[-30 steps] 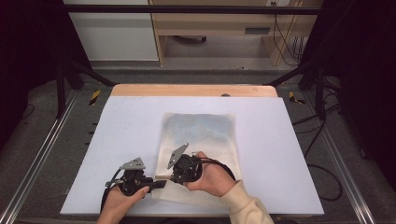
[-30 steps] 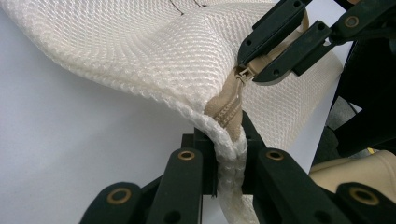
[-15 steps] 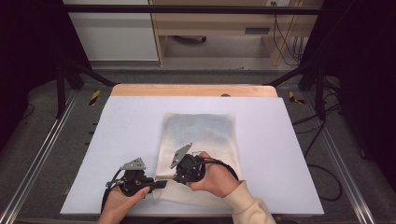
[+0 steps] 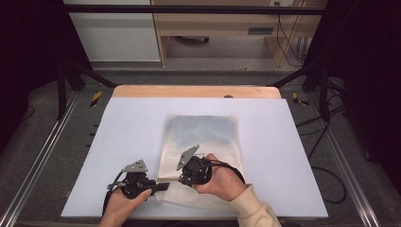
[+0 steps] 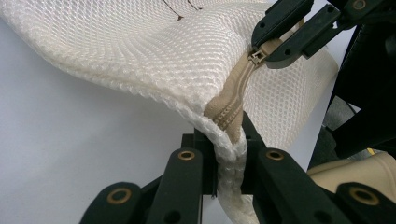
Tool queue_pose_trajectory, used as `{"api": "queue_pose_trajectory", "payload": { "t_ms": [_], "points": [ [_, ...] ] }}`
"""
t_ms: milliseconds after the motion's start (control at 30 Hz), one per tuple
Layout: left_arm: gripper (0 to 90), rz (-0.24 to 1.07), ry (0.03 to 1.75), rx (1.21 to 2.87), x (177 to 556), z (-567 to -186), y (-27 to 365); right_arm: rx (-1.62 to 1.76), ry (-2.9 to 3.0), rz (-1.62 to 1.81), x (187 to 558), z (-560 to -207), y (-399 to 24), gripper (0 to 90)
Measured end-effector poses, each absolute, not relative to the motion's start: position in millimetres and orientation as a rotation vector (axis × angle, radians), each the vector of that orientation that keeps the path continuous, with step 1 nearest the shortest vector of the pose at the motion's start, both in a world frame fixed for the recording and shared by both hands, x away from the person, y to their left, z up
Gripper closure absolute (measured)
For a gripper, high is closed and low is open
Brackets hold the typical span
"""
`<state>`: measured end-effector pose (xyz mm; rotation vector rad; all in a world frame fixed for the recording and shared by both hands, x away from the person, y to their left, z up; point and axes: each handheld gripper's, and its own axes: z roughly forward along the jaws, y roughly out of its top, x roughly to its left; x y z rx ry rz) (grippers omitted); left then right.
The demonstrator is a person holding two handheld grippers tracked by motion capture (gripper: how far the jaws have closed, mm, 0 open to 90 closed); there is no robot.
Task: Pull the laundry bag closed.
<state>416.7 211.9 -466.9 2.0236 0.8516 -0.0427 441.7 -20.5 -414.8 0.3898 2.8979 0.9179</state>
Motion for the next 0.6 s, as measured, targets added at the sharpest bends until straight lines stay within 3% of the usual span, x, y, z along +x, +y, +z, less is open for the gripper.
{"api": "queue_pose_trajectory", "payload": {
  "t_ms": [600],
  "points": [
    [83.2,-0.046,0.857,2.023,417.5,-467.7,212.9,0.443,2.889,0.915,442.0,-414.8,-34.1,82.0]
  ]
}}
